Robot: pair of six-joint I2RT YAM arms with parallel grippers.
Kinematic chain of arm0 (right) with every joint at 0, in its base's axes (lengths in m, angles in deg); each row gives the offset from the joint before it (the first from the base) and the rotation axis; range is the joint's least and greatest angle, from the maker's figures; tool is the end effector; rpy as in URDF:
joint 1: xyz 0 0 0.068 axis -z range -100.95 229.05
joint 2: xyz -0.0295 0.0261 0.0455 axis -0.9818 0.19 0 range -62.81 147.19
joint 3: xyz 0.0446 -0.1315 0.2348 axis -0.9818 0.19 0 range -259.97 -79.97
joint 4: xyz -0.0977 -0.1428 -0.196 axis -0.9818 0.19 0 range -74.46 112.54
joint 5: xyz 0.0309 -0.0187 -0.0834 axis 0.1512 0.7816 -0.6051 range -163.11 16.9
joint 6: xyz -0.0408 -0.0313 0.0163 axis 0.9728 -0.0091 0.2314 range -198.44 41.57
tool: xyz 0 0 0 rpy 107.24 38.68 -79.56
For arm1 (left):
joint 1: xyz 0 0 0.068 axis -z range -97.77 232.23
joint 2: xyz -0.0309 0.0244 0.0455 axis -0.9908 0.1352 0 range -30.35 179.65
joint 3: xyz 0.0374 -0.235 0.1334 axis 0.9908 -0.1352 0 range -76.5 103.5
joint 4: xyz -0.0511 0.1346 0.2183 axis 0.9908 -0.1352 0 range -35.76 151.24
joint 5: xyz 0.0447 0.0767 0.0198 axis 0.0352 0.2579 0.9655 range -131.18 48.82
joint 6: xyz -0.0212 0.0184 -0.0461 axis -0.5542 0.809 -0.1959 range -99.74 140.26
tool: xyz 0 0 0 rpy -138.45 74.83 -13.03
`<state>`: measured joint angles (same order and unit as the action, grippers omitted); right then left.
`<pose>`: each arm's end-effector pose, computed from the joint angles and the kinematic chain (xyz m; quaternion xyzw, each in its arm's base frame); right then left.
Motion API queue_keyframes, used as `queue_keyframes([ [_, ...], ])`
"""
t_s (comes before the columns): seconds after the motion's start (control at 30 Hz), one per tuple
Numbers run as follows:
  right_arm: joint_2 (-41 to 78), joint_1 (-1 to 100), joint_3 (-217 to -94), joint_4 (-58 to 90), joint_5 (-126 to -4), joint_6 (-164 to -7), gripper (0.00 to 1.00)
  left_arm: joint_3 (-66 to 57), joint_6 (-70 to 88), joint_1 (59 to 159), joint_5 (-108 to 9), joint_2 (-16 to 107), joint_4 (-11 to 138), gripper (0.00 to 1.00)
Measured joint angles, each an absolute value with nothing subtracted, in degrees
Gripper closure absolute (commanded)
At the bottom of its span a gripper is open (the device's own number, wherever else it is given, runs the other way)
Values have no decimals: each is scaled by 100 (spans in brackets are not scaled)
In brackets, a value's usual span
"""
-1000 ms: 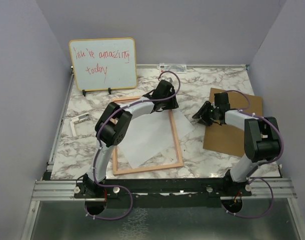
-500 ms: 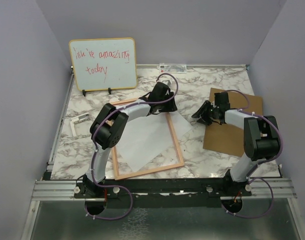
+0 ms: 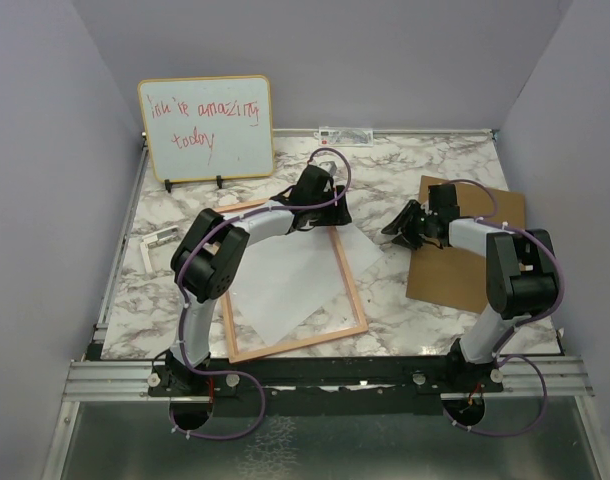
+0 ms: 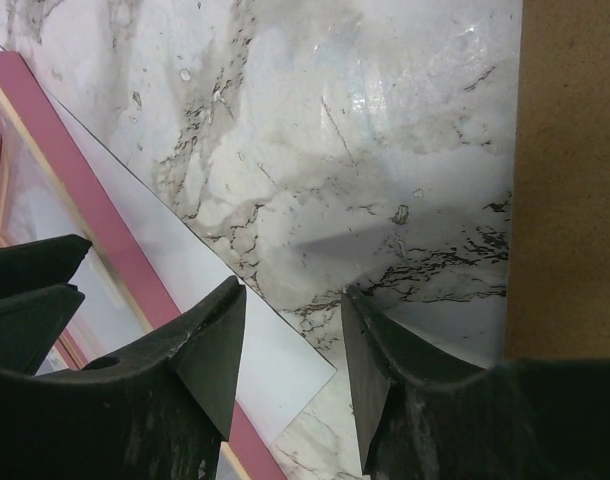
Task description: Put the photo into the frame
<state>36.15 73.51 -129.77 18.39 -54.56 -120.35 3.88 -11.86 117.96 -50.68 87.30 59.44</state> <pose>0.3304 0.0435 0.1433 0.2415 0.9029 0.2687 0.2328 0.3689 -0.2726 0.1778 0.0639 0.8982 -0.3012 0.3139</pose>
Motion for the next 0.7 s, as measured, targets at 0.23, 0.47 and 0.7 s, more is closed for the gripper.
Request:
queue_keyframes([
  [0.23, 3630, 7355, -12985, 1834, -5434, -12041, 52, 416, -1175, 11785, -5011, 8730, 5848, 39],
  [0.47, 3630, 7355, -12988, 1834, -5434, -12041, 52, 451, -1175, 11787, -4864, 8727, 5721, 39],
  [0.7, 3633, 7353, -12999, 1845, -5436, -12041, 52, 482, -1179, 11787, -4803, 8727, 5627, 39],
])
